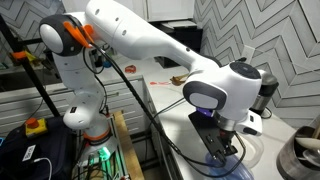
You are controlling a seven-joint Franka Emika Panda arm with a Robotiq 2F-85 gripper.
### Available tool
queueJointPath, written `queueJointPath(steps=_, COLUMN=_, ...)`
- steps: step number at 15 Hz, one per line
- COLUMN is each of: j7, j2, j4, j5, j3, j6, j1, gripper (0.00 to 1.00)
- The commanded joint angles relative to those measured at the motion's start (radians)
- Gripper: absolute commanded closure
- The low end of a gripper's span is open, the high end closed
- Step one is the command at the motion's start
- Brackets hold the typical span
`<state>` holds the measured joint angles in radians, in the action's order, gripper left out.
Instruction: Put the blue lid on the other transparent bowl
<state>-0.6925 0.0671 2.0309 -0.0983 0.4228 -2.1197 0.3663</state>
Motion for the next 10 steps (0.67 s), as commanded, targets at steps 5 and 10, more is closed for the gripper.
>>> queueJointPath(steps=5, j7=0.101, j2=0.015, j4=0.014, j5=0.046, j3=-0.023, j6=-0.079, j1=0.015, gripper=0.57)
queueJointPath(steps=10, j7=0.141, j2=0.014, j4=0.021, j5=0.086, j3=-0.036, j6=-0.091, j1=0.012, gripper=0.99)
